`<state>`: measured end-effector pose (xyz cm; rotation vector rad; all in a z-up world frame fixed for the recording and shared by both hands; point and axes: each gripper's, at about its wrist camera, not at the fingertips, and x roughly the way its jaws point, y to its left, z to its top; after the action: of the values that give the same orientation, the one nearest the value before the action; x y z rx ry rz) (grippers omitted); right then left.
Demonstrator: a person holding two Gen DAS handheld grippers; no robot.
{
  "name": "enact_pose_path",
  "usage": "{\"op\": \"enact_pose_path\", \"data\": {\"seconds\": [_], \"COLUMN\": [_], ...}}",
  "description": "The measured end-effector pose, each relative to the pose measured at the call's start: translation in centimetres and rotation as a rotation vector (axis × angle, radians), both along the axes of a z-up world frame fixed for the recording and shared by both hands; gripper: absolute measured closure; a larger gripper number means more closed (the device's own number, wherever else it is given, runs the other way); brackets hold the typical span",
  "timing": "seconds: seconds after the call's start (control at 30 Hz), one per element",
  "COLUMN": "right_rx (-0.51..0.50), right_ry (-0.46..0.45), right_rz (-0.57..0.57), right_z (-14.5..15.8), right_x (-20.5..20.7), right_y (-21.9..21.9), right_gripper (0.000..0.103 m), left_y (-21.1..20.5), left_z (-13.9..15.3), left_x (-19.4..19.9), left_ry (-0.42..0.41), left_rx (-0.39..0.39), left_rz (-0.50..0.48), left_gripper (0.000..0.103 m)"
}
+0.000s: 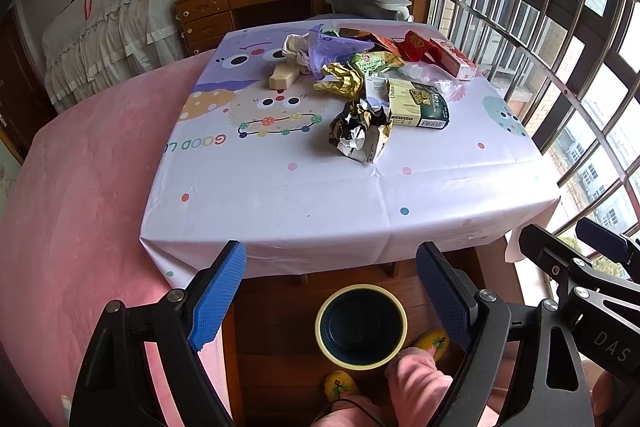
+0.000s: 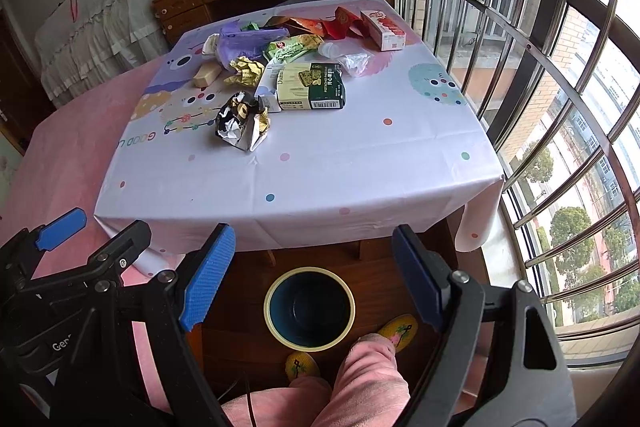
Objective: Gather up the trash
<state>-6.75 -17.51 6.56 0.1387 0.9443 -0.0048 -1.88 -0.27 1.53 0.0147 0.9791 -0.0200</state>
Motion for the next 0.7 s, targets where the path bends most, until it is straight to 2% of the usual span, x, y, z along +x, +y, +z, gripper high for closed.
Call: {"op": "enact_pose_path", "data": {"seconds": [0.23,0.4,0.7], "right_rx": [0.004,0.008,0.012], "right_ry": [0.003,0.01,0.012], "right_rz": [-0.004,-0.015,-0.02], "right_z": [-0.6,0.5,0.3], "right_x": [0.4,-0.5,-0.7], "right_y": [-0.1,-0.1,-0.1], "right_gripper": [0.023,0.023,0.024], "left_y": [0.0,-0.2,-0.4], "left_z": [0.1,0.0,-0.1], "left_x": [-0.3,-0.5,-0.6], "left_ry": [0.004,0.007,0.004], "left_rx": [-0.003,0.0,0.0], "left_rz": [-0.005,-0.013,-0.009], "left_gripper": [0.015,0.015,0.015]}}
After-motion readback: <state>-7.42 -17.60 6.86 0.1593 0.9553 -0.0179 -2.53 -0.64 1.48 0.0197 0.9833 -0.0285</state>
